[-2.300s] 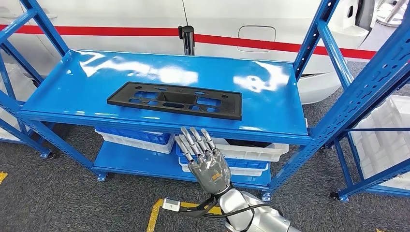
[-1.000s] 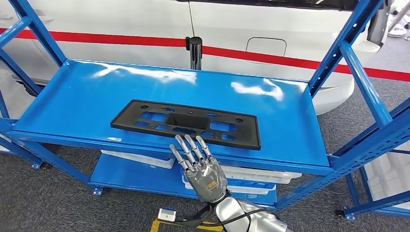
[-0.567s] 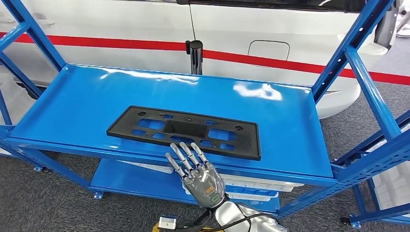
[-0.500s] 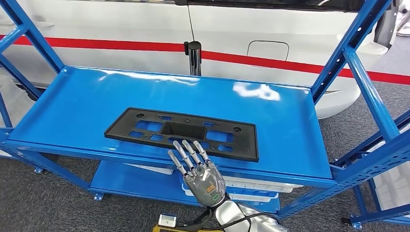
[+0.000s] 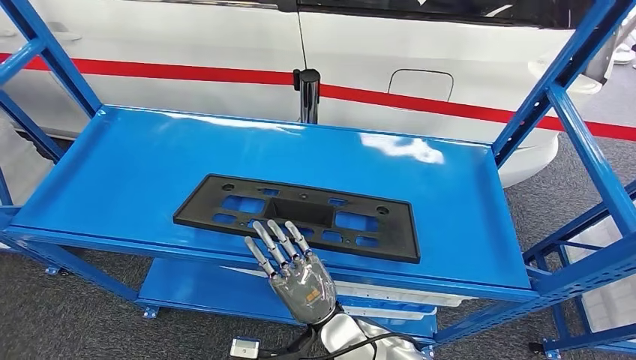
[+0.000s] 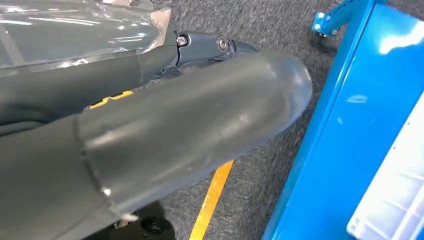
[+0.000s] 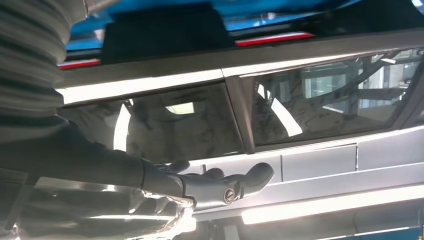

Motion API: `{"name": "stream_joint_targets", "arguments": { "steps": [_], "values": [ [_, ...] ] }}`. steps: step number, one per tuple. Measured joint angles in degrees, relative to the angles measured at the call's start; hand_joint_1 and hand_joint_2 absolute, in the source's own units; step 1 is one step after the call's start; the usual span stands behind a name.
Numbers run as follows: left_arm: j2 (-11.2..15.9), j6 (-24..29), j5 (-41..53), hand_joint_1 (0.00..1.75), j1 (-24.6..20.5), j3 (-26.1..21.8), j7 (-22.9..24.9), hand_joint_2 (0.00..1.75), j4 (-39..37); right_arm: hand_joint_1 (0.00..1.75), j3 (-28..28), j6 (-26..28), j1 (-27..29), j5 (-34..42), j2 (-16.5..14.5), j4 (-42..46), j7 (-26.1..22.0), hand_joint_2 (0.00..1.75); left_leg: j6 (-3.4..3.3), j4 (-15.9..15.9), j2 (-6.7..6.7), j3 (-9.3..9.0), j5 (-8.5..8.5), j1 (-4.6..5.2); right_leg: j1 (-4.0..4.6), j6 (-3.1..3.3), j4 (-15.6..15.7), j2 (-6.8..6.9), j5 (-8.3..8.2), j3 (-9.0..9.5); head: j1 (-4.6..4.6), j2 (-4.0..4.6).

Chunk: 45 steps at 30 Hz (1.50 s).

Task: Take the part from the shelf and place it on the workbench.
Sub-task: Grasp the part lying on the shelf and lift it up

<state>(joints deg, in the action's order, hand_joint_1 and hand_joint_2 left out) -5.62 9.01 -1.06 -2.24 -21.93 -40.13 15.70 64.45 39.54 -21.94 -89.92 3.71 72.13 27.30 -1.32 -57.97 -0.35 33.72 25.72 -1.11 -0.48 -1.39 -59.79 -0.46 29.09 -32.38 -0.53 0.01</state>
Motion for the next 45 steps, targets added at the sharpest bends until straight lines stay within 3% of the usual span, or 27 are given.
{"name": "stream_joint_targets", "arguments": {
  "steps": [3,4,5,6,8,10,12,15,17,19,20,21,23,25,30,34,45],
  "values": [
    [0.0,0.0,0.1,0.00,0.0,0.0,0.0,0.00,0.1,0.00,-0.2,0.0,0.2,0.0,0.0,-0.2,-0.3,1.75,-0.94,0.1,0.08,-0.23,0.21,0.30,-0.10,0.62,-10.8,0.09,3.98,-5.94,0.14,-0.01],
    [0.0,-0.1,0.2,0.00,0.0,-0.1,0.0,0.00,0.1,0.00,-0.2,-0.1,0.5,0.0,0.0,-0.3,-0.6,1.75,-1.06,0.1,0.07,-0.28,0.30,0.44,-0.10,0.63,-13.7,0.09,4.64,-7.77,0.15,0.00],
    [0.0,-0.1,0.3,0.00,0.0,-0.1,0.0,0.00,0.1,0.00,-0.3,-0.1,0.7,0.0,0.0,-0.3,-0.8,1.75,-1.14,0.0,0.01,-0.37,0.42,0.55,-0.08,0.45,-14.6,0.09,4.43,-8.64,0.16,-0.01],
    [0.0,-0.2,0.4,0.00,0.0,-0.3,0.0,0.00,0.1,0.00,-0.4,-0.2,0.9,0.0,0.0,-0.4,-1.1,1.75,-1.14,0.0,-0.07,-0.53,0.54,0.66,-0.05,0.16,-13.2,0.09,3.32,-8.32,0.16,-0.01],
    [-0.1,-0.3,0.5,0.00,0.1,-0.5,0.0,0.00,0.1,0.00,-0.6,-0.2,1.0,0.0,-0.1,-0.4,-1.5,1.75,-1.00,0.0,-0.21,-1.02,0.87,0.80,0.09,-0.18,-5.5,0.15,-0.29,-5.07,0.17,0.00],
    [-0.2,-0.4,0.5,0.00,0.1,-0.9,0.0,0.00,0.1,0.00,-1.1,-0.3,1.1,0.0,-0.3,-0.4,-1.9,1.75,-0.55,0.0,-0.25,-1.39,1.36,1.10,0.45,0.18,0.6,0.21,-2.73,-2.18,0.13,0.00],
    [-0.2,-0.5,0.6,0.00,0.1,-1.3,0.0,0.00,0.3,0.00,-1.5,-0.4,1.3,0.0,-0.6,-0.4,-2.3,1.75,0.01,-0.1,-0.23,-1.52,1.75,1.18,0.73,0.81,1.8,0.15,-3.18,-1.55,0.08,0.00],
    [-0.2,-0.6,0.9,0.00,0.1,-1.6,0.0,0.00,0.7,0.00,-2.1,-0.8,1.5,0.0,-1.0,-0.3,-2.7,1.75,0.87,-1.9,-0.11,-1.01,3.06,0.68,-0.06,1.77,2.4,0.06,-3.33,-0.81,0.07,0.01],
    [-0.3,-1.1,1.5,0.00,0.3,-2.0,0.0,0.00,1.2,0.00,-2.5,-1.3,1.6,0.0,-1.4,-0.3,-2.6,1.75,1.49,-7.8,-0.04,1.69,6.06,0.37,-0.25,2.38,2.6,0.14,-3.20,-0.20,0.01,0.01],
    [-0.5,-1.8,2.7,0.00,0.9,-2.5,0.0,0.00,2.6,0.00,-2.7,-1.8,1.5,0.0,-1.6,-0.6,-2.0,1.75,2.05,-14.6,0.00,5.65,8.58,0.01,-0.21,2.72,2.6,0.16,-3.00,0.01,0.00,-0.01],
    [-0.6,-2.1,3.3,0.00,1.3,-2.8,0.0,0.00,3.6,0.00,-2.8,-2.0,1.5,0.0,-1.7,-1.0,-1.7,1.75,2.27,-16.0,0.04,6.83,8.46,-0.17,-0.21,2.74,2.6,0.12,-2.91,0.05,-0.01,-0.01],
    [-0.7,-2.5,3.9,0.00,1.6,-3.0,0.0,0.00,4.7,0.00,-3.0,-2.1,1.5,0.0,-1.9,-1.4,-1.5,1.75,2.48,-15.3,0.11,6.99,7.27,-0.38,-0.26,2.68,2.6,0.06,-2.82,0.14,-0.03,-0.01],
    [-0.9,-3.1,4.5,0.00,1.9,-3.4,0.0,0.00,6.6,0.00,-3.4,-2.4,1.4,0.0,-2.4,-2.3,-1.4,1.75,2.86,-8.5,0.26,4.24,2.89,-0.91,-0.35,2.21,2.4,-0.03,-2.46,0.46,-0.06,-0.01],
    [-1.2,-3.4,4.7,0.00,2.0,-3.8,0.0,0.00,7.9,0.00,-3.8,-2.5,1.2,0.0,-2.8,-2.9,-1.4,1.75,2.83,-2.2,0.10,1.35,0.24,-1.06,-0.03,1.47,2.2,-0.08,-1.95,0.59,-0.04,0.00],
    [-2.0,-3.5,4.8,0.00,2.6,-4.3,0.0,0.00,9.8,0.00,-4.4,-2.5,0.9,0.0,-3.2,-3.7,-1.4,1.75,1.93,-0.8,-0.21,0.58,0.15,-0.30,0.74,1.88,1.9,-0.07,-1.16,0.21,0.37,0.00],
    [-2.1,-3.5,4.8,0.00,2.8,-4.4,0.0,0.00,10.6,0.00,-4.6,-2.5,0.6,0.0,-3.4,-4.2,-1.4,1.75,1.18,-0.8,-0.22,0.55,0.25,0.40,0.49,1.12,2.2,-0.06,-1.37,0.41,0.35,0.00],
    [-2.5,-3.7,5.8,0.00,3.3,-4.8,0.0,0.00,12.7,0.00,-6.2,-2.2,-0.3,0.0,-5.1,-7.3,-2.2,1.75,0.95,-0.9,-0.20,0.44,0.32,0.46,0.30,0.34,2.3,-0.06,-1.49,0.92,0.34,0.01]
  ]
}}
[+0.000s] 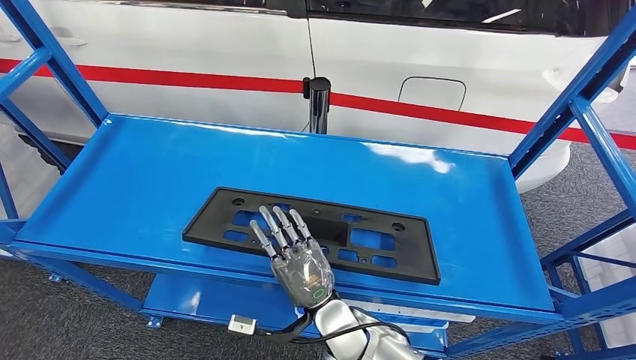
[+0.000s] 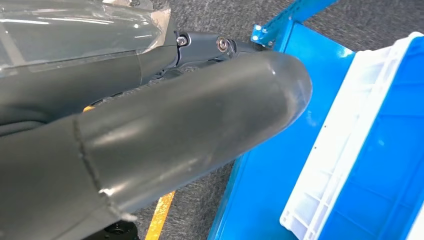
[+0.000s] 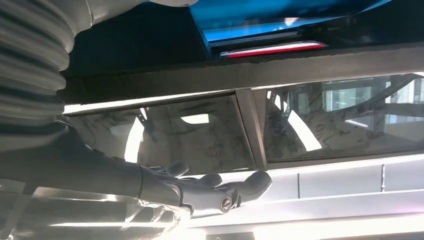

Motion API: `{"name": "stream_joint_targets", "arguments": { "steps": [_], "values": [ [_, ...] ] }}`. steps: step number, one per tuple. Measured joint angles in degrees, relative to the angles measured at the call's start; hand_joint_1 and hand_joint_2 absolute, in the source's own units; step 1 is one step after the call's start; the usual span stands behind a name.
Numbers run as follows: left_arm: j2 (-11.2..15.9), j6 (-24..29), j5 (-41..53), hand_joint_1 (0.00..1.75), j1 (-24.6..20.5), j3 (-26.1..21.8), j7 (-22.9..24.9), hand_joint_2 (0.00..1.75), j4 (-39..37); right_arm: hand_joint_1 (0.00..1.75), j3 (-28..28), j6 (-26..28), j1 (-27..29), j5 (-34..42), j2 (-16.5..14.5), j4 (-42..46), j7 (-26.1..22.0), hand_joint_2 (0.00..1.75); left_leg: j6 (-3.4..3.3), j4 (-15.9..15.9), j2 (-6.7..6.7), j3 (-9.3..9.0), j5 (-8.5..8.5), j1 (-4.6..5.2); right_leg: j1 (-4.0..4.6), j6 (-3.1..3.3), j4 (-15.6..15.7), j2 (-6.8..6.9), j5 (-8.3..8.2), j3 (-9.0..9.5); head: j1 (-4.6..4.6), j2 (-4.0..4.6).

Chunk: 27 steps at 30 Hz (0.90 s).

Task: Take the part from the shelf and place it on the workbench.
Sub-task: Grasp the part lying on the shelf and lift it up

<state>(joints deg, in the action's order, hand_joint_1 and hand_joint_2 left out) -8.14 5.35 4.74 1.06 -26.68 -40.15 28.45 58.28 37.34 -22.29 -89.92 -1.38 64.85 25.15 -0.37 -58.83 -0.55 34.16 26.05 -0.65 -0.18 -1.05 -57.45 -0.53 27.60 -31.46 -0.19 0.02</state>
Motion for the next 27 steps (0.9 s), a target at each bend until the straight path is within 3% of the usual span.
{"name": "stream_joint_targets", "arguments": {
  "steps": [1,5,8,12,19,27],
  "values": [
    [-0.1,-0.1,0.1,0.00,0.0,0.0,0.0,0.00,0.1,0.00,-0.5,0.3,-0.2,0.0,-0.4,-0.8,-0.1,1.75,-0.02,0.0,0.00,-0.09,0.02,-0.01,0.00,-0.05,0.0,0.00,0.03,0.00,-0.01,-0.01],
    [-0.2,-0.8,1.1,0.00,-0.5,0.0,0.0,0.00,0.2,1.68,-2.7,1.7,-2.0,0.0,-1.8,-5.9,1.4,1.75,-0.08,0.0,0.02,-0.47,0.13,-0.13,0.03,-0.24,0.0,0.00,0.22,-0.09,-0.01,-0.02],
    [-0.3,-1.2,1.7,0.00,-1.3,0.1,0.0,0.00,0.2,1.67,-3.6,0.9,-3.2,0.0,-2.0,-9.4,6.1,1.75,-0.09,0.0,-0.01,-0.50,0.12,-0.19,0.12,-0.26,0.0,0.00,0.24,-0.01,0.00,-0.01],
    [-0.5,-1.2,1.8,0.00,-2.2,0.1,0.0,0.00,0.1,1.68,-4.5,-3.9,-4.6,0.0,-2.0,-13.5,11.6,1.75,-0.09,0.0,0.06,-0.68,0.13,-0.23,0.17,-0.27,0.0,-0.03,0.22,0.13,0.00,-0.01],
    [-0.5,-1.1,1.3,0.00,-3.0,0.1,0.0,0.00,0.1,1.70,-5.8,-10.1,-5.4,0.0,-3.1,-16.1,14.3,1.75,-0.04,0.1,0.08,-1.39,0.41,-0.26,0.18,-0.11,0.0,-0.07,0.60,0.77,0.00,-0.01],
    [-0.5,-0.5,0.7,0.00,-3.2,0.0,0.0,0.00,-0.3,1.72,-7.1,-15.6,-6.3,0.0,-4.4,-16.1,13.8,1.75,-0.20,0.1,0.09,-1.46,0.28,-0.26,0.18,-0.06,0.0,-0.06,0.44,0.87,0.01,-0.01]
  ]
}}
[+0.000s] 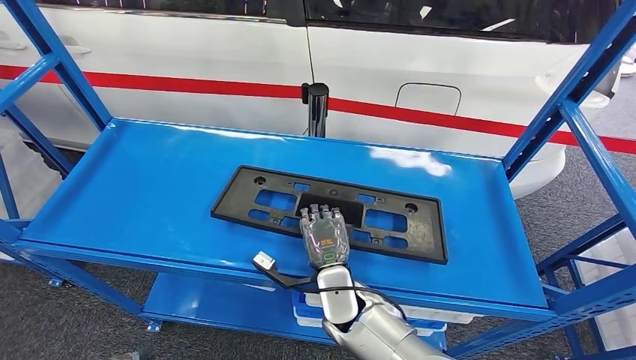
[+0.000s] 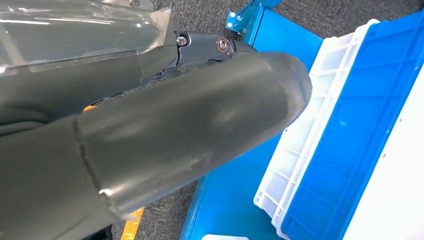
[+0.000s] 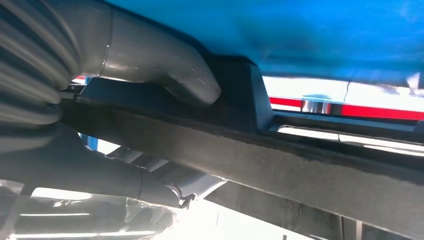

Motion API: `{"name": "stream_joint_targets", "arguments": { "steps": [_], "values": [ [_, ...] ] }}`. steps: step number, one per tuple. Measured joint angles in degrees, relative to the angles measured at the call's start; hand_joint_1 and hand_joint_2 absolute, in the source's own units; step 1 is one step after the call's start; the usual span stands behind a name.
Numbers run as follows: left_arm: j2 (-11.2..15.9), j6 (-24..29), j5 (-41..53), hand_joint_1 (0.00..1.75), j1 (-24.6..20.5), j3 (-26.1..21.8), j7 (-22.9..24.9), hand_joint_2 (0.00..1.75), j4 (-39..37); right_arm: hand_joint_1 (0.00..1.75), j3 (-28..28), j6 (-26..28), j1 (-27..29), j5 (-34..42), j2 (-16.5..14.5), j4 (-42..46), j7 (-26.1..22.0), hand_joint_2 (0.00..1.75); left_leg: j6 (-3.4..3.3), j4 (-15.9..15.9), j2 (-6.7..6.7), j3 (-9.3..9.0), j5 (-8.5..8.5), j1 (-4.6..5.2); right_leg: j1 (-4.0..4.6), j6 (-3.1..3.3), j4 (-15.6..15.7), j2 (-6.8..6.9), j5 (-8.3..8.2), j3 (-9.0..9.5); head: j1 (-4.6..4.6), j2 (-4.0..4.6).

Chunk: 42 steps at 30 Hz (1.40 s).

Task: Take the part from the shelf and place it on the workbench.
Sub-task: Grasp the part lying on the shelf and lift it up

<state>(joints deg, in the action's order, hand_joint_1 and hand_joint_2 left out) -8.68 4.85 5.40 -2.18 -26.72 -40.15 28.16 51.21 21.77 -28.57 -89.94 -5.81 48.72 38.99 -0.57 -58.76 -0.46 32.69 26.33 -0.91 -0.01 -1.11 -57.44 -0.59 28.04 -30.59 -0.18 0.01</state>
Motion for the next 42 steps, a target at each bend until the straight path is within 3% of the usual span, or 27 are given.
{"name": "stream_joint_targets", "arguments": {
  "steps": [6,10,15,17,21,23,28,36,40,42],
  "values": [
    [0.0,0.0,-0.1,0.00,0.1,-0.6,0.0,0.00,0.0,1.75,-0.1,-0.6,-0.5,0.0,-0.7,0.0,-0.4,1.75,0.01,0.0,0.00,-0.01,0.01,0.00,0.01,-0.01,0.0,0.00,-0.04,0.00,0.00,0.00],
    [-0.1,0.0,0.3,0.00,0.3,-0.8,0.0,0.00,0.0,1.75,-1.9,7.0,0.1,0.3,-1.0,0.1,-5.4,1.75,0.02,0.0,0.00,0.05,0.02,-0.01,0.02,-0.02,0.0,0.00,-0.05,-0.05,0.00,-0.01],
    [-0.3,0.0,1.1,0.00,0.4,-0.8,0.0,0.00,0.0,1.75,-9.6,16.5,4.7,2.6,-1.1,6.8,-18.8,1.75,0.00,0.0,-0.04,0.41,-0.03,-0.02,0.02,-0.06,0.0,0.01,-0.11,-0.12,-0.01,-0.01],
    [-0.4,0.0,1.5,0.00,0.4,-0.8,0.0,0.00,0.1,1.75,-14.2,17.3,7.2,4.9,-1.5,12.7,-25.2,1.75,-0.02,0.0,-0.08,0.59,-0.06,-0.02,0.02,-0.09,-0.1,0.03,-0.13,-0.07,-0.01,-0.01],
    [-0.7,-0.3,2.3,0.00,0.4,0.2,0.0,0.00,0.6,1.75,-24.4,17.7,12.8,15.8,-3.9,26.3,-43.6,1.75,-0.03,0.0,-0.07,0.79,-0.06,-0.02,0.02,-0.10,-0.1,0.03,-0.13,-0.16,-0.03,-0.01],
    [-0.9,-0.4,2.4,0.00,0.4,1.0,0.0,0.00,0.8,1.75,-28.3,18.0,14.7,19.0,-5.2,31.7,-48.6,1.75,-0.03,0.0,-0.07,0.83,-0.04,-0.02,0.02,-0.09,-0.1,0.03,-0.11,-0.21,-0.03,-0.01],
    [-1.1,-0.5,2.5,0.00,0.3,2.1,0.0,0.00,1.2,1.75,-32.8,18.1,17.1,20.1,-6.4,38.3,-50.0,1.75,0.00,0.0,-0.05,0.90,-0.01,-0.02,0.02,-0.07,0.0,0.02,-0.09,-0.32,-0.01,0.00],
    [-1.2,-0.5,2.5,0.00,0.2,2.5,0.0,0.00,1.3,1.75,-34.5,18.1,18.2,20.1,-7.0,41.1,-50.1,1.75,0.00,0.0,-0.03,0.91,-0.02,-0.03,0.02,-0.07,-0.1,0.02,-0.10,-0.33,-0.02,0.00],
    [-1.3,-0.4,2.5,0.00,0.2,2.5,0.0,1.75,1.3,1.75,-34.9,18.1,18.4,20.8,-7.1,41.5,-51.1,1.75,0.00,0.0,-0.03,0.93,-0.02,-0.03,0.03,-0.07,-0.1,0.02,-0.09,-0.35,-0.01,0.00],
    [-1.3,-0.5,2.5,0.00,0.2,2.7,0.0,1.75,1.3,1.75,-35.6,18.1,19.1,24.3,-7.7,42.3,-56.5,1.75,0.00,0.0,-0.04,0.96,-0.02,-0.03,0.02,-0.07,-0.1,0.02,-0.09,-0.38,-0.01,-0.01]
  ]
}}
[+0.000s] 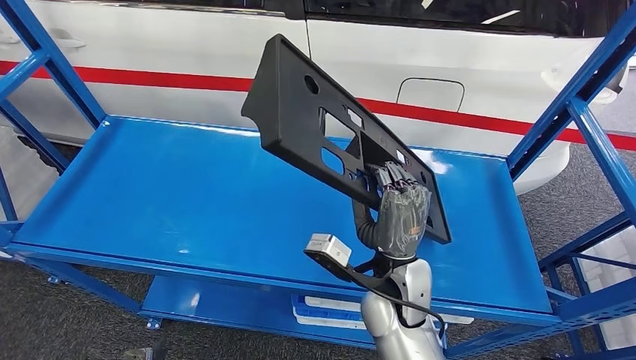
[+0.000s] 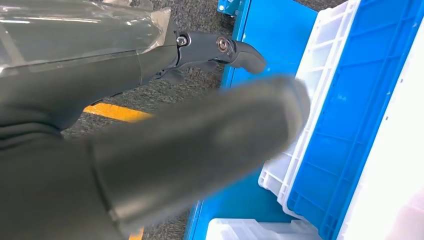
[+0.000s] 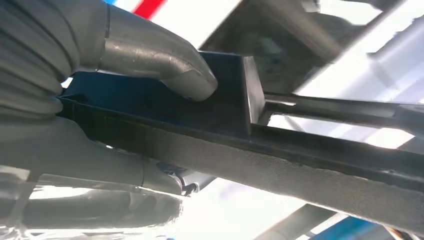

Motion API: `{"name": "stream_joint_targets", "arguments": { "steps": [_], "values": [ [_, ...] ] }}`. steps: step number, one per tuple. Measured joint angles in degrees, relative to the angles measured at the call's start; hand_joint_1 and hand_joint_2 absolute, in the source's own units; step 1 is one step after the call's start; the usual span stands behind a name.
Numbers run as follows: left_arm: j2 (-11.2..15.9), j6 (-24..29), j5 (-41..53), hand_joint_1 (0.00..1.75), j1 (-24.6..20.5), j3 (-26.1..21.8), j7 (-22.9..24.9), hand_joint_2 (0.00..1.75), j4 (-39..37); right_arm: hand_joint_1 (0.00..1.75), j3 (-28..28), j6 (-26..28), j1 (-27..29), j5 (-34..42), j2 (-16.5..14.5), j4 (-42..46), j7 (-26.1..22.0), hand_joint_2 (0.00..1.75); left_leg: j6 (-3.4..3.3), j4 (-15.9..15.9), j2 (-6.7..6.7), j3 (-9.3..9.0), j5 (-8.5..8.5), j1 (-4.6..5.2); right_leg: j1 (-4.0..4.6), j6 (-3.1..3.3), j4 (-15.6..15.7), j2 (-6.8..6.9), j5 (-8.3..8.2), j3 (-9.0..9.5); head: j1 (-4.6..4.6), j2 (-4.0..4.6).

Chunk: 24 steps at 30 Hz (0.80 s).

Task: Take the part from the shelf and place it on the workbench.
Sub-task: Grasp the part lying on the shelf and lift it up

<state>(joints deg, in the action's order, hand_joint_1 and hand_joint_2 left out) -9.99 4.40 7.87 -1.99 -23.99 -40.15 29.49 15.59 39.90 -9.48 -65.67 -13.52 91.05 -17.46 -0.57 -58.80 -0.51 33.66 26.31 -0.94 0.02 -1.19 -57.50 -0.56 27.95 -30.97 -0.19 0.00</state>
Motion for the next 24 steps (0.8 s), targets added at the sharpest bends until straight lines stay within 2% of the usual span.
{"name": "stream_joint_targets", "arguments": {
  "steps": [3,5,8,14,24],
  "values": [
    [0.0,-0.4,-0.4,0.00,0.0,1.0,0.0,1.75,0.1,1.75,-0.7,0.0,2.3,9.9,-1.2,3.1,-9.6,1.75,0.00,0.0,-0.04,0.06,0.00,0.00,0.00,0.01,0.0,0.01,0.01,-0.03,-0.02,0.01],
    [0.0,-0.6,-1.0,0.00,0.2,1.5,0.0,1.75,0.4,1.75,0.7,0.0,4.0,17.9,-0.3,6.0,-12.0,1.75,0.01,0.0,-0.06,0.09,0.01,-0.01,0.01,0.01,0.0,0.01,0.03,-0.03,-0.01,0.01],
    [0.0,-0.8,-1.8,0.00,0.5,2.1,0.0,1.75,1.1,1.75,4.9,-0.5,6.5,27.2,3.1,10.6,-12.7,1.75,0.02,0.0,-0.02,0.13,0.04,0.01,-0.01,0.00,0.0,-0.01,0.04,-0.07,0.00,0.01],
    [0.0,-0.9,-2.1,0.00,0.9,2.4,0.0,1.75,1.8,1.75,9.9,-1.3,8.2,30.7,6.8,14.9,-13.3,1.75,0.02,0.0,-0.04,0.10,0.05,0.01,-0.01,0.00,0.0,0.01,0.05,-0.25,0.00,0.02],
    [0.3,3.3,-2.8,0.00,0.9,2.3,0.0,1.75,1.6,1.75,16.0,-7.4,9.9,46.1,13.8,19.7,-15.9,1.75,0.02,0.0,-0.02,0.11,0.04,0.01,0.00,-0.01,0.0,0.01,0.03,-0.07,-0.01,0.00]
  ]
}}
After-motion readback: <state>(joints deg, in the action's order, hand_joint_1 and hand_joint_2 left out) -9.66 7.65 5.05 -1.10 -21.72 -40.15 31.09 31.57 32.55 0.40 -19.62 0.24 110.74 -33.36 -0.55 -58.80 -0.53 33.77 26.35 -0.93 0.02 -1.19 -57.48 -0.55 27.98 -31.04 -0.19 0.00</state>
